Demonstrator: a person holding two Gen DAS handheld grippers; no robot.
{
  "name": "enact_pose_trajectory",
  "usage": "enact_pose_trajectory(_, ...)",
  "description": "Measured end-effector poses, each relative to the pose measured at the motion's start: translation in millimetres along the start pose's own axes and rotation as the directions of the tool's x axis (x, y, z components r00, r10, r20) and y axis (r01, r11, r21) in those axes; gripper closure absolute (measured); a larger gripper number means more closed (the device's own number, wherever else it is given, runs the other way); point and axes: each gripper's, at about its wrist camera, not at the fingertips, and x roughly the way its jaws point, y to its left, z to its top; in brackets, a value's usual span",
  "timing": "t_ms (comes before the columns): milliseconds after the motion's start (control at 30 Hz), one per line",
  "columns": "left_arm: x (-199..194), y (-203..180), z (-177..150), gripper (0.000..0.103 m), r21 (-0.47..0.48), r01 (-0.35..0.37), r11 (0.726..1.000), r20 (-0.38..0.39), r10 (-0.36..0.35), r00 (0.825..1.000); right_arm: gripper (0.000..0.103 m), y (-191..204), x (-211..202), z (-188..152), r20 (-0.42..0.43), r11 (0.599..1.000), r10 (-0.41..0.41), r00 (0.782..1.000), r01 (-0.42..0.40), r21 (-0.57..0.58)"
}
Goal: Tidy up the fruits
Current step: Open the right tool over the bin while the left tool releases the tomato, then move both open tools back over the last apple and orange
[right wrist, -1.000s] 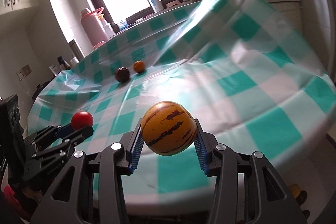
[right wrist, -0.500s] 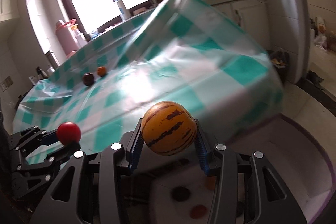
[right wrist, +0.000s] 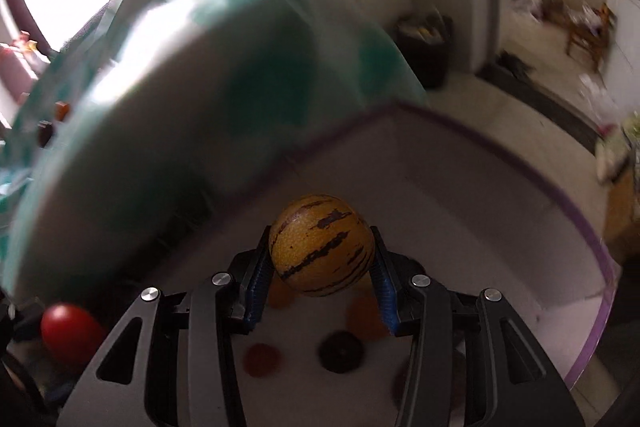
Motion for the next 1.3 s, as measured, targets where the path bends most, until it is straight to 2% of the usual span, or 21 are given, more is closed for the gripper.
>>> enact_pose_trajectory(133,34.1,-22.1,-0.9,0.069,0.087,0.043,0.995,-0.064,-0.037,0.997,0.058,-12.7,25.1,-7.9,-0.074,0.998,-0.068,0.995,0.068,0.001)
enact_pose_trajectory(267,68.6,-41.4,-6.4,0.069,0.157,0.080,0.984,-0.139,-0.058,0.989,0.058,-20.8,43.6,-10.3,-0.158,0.996,-0.074,0.985,0.080,0.033)
enact_pose_trajectory(333,81.3,-47.3,-8.1,0.069,0.178,0.099,0.979,-0.165,-0.070,0.984,0.058,-17.2,50.8,-9.6,-0.172,0.994,-0.107,0.979,0.109,0.002)
enact_pose_trajectory(400,90.6,-51.7,-9.8,0.069,0.195,0.112,0.975,-0.185,-0.075,0.980,0.058,-11.9,62.8,-9.3,-0.192,0.989,-0.149,0.970,0.144,-0.037)
enact_pose_trajectory(500,103.5,-55.6,-15.2,0.068,0.200,0.138,0.970,-0.222,-0.092,0.971,0.057,-8.2,79.3,-13.2,-0.236,0.985,-0.168,0.957,0.158,-0.064)
enact_pose_trajectory(633,110.4,-53.5,-20.8,0.066,0.184,0.151,0.971,-0.238,-0.105,0.966,0.057,-2.9,86.4,-16.2,-0.245,0.983,-0.183,0.952,0.169,-0.076)
enact_pose_trajectory(700,111.6,-50.1,-20.0,0.066,0.174,0.152,0.973,-0.234,-0.109,0.966,0.057,-4.2,84.7,-14.2,-0.237,0.984,-0.177,0.955,0.166,-0.067)
enact_pose_trajectory(767,112.5,-51.4,-18.0,0.063,0.166,0.150,0.975,-0.226,-0.111,0.968,0.050,-6.1,80.2,-13.0,-0.219,0.985,-0.172,0.960,0.165,-0.053)
enact_pose_trajectory(833,108.8,-44.6,-17.8,0.046,0.157,0.140,0.978,-0.206,-0.106,0.973,0.038,-9.1,75.0,-13.7,-0.205,0.986,-0.167,0.964,0.163,-0.040)
enact_pose_trajectory(900,105.2,-39.0,-17.0,0.037,0.147,0.135,0.980,-0.189,-0.106,0.976,0.038,-10.2,67.7,-13.4,-0.179,0.987,-0.158,0.971,0.156,-0.024)
enact_pose_trajectory(1167,100.5,-29.7,-16.7,0.025,0.121,0.115,0.986,-0.160,-0.095,0.983,0.033,-25.7,40.4,-7.2,-0.085,0.990,-0.128,0.988,0.132,0.043)
enact_pose_trajectory(1300,91.5,-29.0,-14.9,0.017,0.117,0.085,0.989,-0.113,-0.072,0.991,0.029,-30.3,27.0,-3.9,-0.044,0.990,-0.106,0.993,0.110,0.086)
